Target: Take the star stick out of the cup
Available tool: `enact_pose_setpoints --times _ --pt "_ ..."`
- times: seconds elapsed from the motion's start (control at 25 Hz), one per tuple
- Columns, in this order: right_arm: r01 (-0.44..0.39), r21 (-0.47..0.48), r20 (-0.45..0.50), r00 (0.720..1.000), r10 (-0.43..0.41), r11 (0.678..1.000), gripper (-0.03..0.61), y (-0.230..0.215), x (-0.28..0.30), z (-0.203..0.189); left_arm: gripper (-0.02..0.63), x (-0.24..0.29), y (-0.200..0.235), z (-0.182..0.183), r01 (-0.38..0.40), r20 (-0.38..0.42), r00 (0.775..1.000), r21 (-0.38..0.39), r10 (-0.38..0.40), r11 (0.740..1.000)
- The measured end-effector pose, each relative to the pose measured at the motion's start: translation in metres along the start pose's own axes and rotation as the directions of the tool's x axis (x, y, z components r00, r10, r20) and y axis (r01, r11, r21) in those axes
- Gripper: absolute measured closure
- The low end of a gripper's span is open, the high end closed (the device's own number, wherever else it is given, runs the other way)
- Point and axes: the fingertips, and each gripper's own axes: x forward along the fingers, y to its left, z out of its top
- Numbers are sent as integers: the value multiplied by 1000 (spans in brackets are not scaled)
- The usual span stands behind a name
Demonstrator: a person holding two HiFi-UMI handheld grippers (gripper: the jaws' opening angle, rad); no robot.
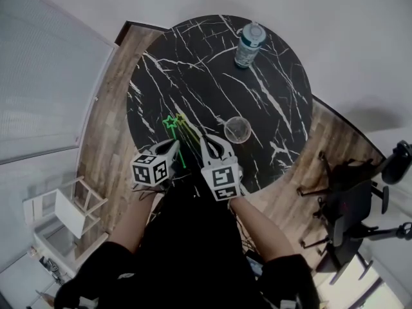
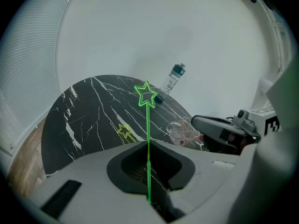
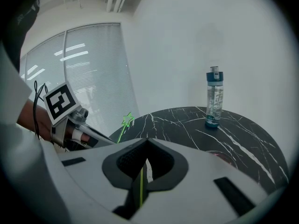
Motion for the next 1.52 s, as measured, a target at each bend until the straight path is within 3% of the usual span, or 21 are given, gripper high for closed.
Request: enact_pose_setpoints --times 0.64,1.08,1.52 --pt "14 38 -52 999 -12 999 583 -2 -2 -33 601 20 11 -27 -58 -110 992 9 59 998" --pt "5 52 -49 999 -2 999 583 -3 -5 -38 601 35 16 -36 -60 -130 990 -85 48 995" --pt "-1 49 -60 998 4 999 583 -5 -7 -41 601 48 31 -36 -92 -156 985 -99 76 991"
